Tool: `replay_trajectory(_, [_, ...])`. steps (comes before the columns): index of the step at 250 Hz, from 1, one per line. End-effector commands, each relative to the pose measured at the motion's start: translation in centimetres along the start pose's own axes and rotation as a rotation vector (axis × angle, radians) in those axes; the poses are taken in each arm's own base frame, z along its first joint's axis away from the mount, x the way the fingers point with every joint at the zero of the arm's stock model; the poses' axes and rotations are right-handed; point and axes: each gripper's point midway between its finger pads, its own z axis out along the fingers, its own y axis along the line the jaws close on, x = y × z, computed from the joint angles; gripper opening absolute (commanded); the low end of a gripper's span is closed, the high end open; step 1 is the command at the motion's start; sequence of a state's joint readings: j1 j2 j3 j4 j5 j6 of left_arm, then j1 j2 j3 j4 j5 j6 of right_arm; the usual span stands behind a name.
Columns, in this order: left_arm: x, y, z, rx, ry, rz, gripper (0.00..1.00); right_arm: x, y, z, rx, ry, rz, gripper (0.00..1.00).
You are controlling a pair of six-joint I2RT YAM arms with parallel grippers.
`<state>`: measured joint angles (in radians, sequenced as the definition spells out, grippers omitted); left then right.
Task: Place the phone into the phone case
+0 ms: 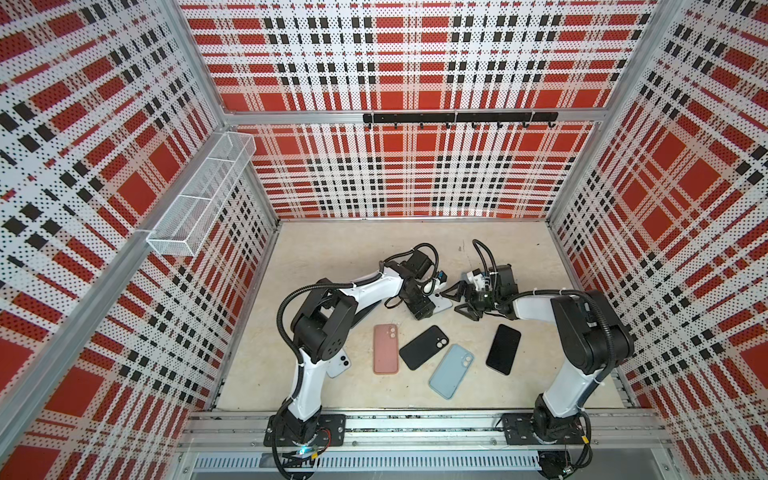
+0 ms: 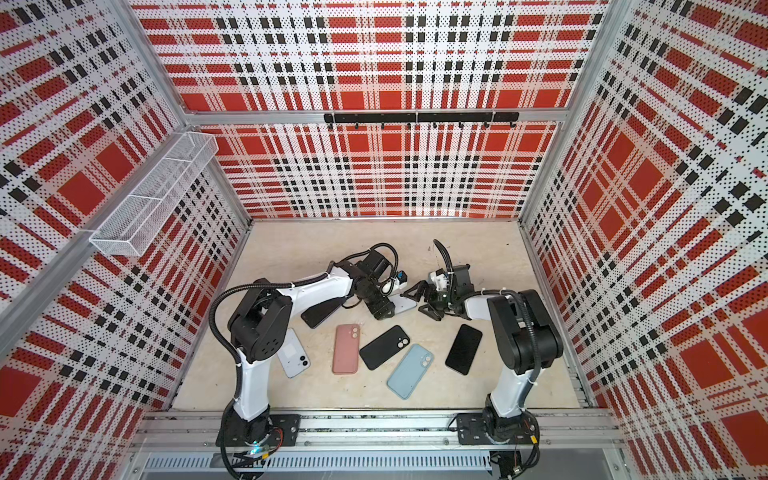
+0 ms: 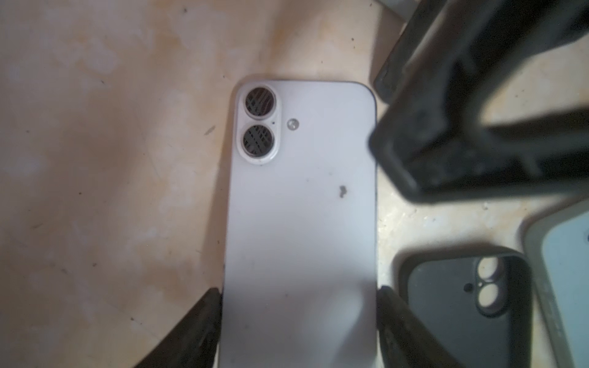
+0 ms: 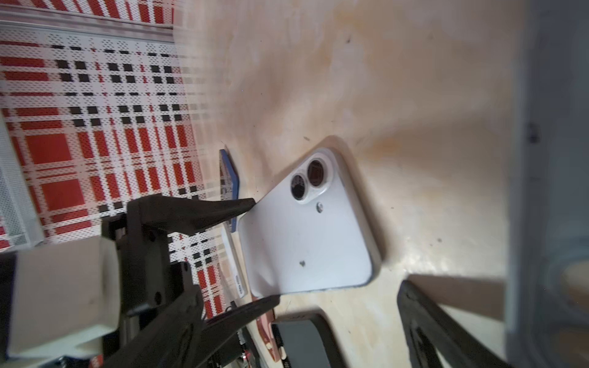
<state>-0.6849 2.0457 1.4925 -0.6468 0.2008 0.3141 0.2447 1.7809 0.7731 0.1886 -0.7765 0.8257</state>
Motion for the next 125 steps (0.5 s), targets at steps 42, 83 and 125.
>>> replay_trajectory(42, [-2.0, 0.0, -1.8, 0.005, -0.087, -0.007, 0.3, 0.1, 0.1, 2.4, -0.119, -0.013, 0.077, 0.87])
replay_trajectory(83, [-1.9, -0.2, -1.6, 0.01, -0.085, -0.007, 0.3, -0.2, -0.1, 2.6, -0.159, -0.046, 0.105, 0.71])
replay_trajectory(125, [-1.8, -0.4, -1.3, 0.017, -0.08, -0.006, 0.3, -0.5, 0.0, 2.4, -0.162, -0.073, 0.093, 0.58])
